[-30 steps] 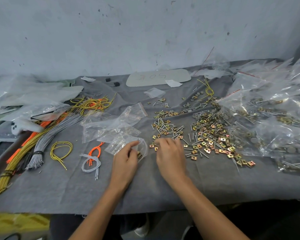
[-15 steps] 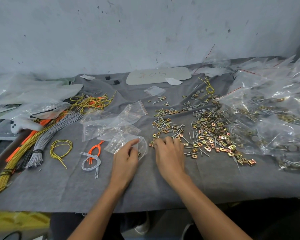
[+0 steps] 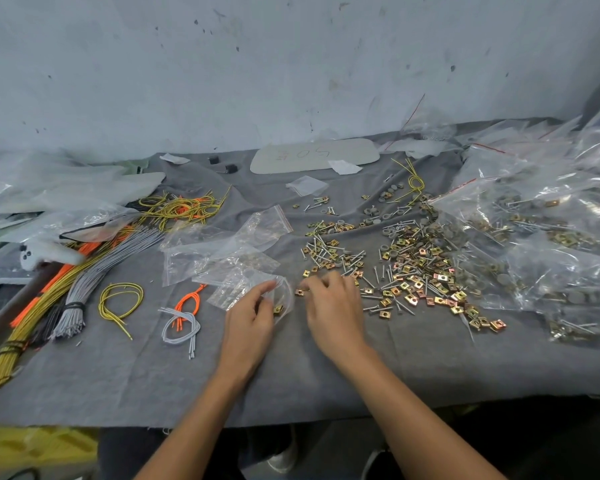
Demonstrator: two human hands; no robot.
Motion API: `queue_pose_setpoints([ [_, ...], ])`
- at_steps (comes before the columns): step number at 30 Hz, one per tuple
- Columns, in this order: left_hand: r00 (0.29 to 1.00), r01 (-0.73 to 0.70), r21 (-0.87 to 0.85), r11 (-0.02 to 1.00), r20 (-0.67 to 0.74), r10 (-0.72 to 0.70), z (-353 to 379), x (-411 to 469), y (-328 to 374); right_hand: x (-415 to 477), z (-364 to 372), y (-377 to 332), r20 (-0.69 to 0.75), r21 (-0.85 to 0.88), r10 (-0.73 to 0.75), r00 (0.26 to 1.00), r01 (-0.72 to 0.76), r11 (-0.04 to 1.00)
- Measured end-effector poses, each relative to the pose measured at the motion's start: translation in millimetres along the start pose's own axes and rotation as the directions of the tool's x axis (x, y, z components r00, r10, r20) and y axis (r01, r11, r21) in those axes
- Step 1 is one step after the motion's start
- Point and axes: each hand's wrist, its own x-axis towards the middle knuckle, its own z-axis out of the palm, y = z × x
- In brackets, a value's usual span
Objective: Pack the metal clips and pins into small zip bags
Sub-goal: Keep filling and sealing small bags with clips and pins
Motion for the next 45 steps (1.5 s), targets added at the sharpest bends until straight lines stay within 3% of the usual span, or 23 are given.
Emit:
queue_pose_setpoints([
  [3,1.000,0.005,-0.006,1.000,-0.001,-0.005,0.2,-0.1,-1.9,-0.3,4.7,-4.3,0.074,-0.102,-0.022,0.997,0.029,0.994],
  [9,1.000,0.002,0.002,1.000,-0.009,-0.002,0.5,0.3,-1.2,-0.1,3.2,-5.4,0.049,-0.141,-0.020,0.999,0.026,0.990],
  [12,1.000,-0.013,0.031,0.999,-0.006,0.013,-0.2,-0.2,-1.4,-2.4,-2.5,-8.1,-0.079,-0.023,-0.035,0.996,0.033,0.999],
  [15,1.000,-0.014,0.040,0.999,-0.001,0.014,0.0,0.1,-0.3,-7.8,-4.0,-7.6,-0.178,0.044,-0.182,0.967,0.193,0.980],
  [18,1.000,-0.026,0.045,0.999,-0.013,0.027,-0.6,0.0,3.5,-10.1,-1.5,-7.6,-0.011,0.009,-0.389,0.921,0.389,0.921],
  [22,1.000,-0.024,-0.031,0.999,-0.019,0.024,-1.5,-0.6,6.5,-8.1,-3.0,-7.8,0.167,0.073,-0.380,0.910,0.373,0.925],
  [28,0.999,-0.024,0.024,0.999,-0.021,0.024,-1.2,0.2,4.9,-5.4,0.8,-3.9,0.226,0.077,-0.381,0.896,0.374,0.924],
  [35,1.000,0.002,-0.035,0.999,-0.012,-0.002,-1.5,2.2,-0.5,-5.8,0.6,-4.3,0.272,0.051,-0.422,0.865,0.425,0.904],
  [39,1.000,-0.010,0.000,1.000,-0.016,0.010,-2.0,3.6,-4.8,-8.4,-5.8,-5.4,0.232,0.194,-0.342,0.911,0.301,0.934],
  [42,1.000,0.003,-0.017,1.000,-0.007,-0.003,-1.2,4.3,-6.4,-6.7,-20.8,14.0,0.090,0.134,-0.170,0.981,0.157,0.979],
  [45,1.000,0.004,-0.012,1.000,-0.010,-0.004,1.0,5.3,-7.4,-8.4,-41.0,48.9,0.002,0.065,-0.010,1.000,0.010,0.998],
])
